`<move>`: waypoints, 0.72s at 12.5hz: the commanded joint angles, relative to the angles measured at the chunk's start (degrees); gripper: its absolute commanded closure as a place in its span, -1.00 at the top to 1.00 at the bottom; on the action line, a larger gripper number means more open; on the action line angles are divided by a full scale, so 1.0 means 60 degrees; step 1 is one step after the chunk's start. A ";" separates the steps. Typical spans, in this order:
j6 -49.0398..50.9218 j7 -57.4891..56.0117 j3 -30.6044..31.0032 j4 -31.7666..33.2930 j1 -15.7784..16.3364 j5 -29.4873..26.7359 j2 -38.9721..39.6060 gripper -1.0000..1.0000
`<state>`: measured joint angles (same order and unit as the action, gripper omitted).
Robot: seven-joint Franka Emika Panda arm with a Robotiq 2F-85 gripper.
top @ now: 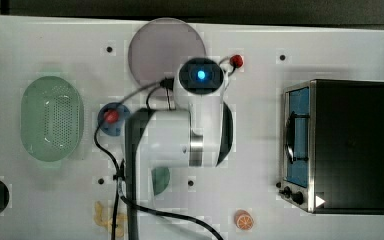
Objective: Pick ketchup from table and place on plate.
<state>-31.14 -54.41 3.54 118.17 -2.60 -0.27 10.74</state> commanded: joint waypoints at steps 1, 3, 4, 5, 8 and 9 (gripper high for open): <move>0.0355 0.0338 0.0116 -0.1077 0.0061 -0.0035 0.0635 0.32; 0.0354 0.0340 0.0115 -0.2065 0.0070 -0.0051 0.1480 0.32; 0.0351 0.0341 0.0115 -0.2597 0.0070 -0.0060 0.1987 0.32; 0.0351 0.0339 0.0115 -0.3116 0.0070 -0.0060 0.2495 0.32; 0.0326 0.0343 0.0120 -0.4572 0.0084 -0.0064 0.3852 0.32; 0.0327 0.0341 0.0129 -0.4954 0.0097 -0.0064 0.4223 0.32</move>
<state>-29.46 -53.77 4.77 90.42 -2.16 -0.66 36.37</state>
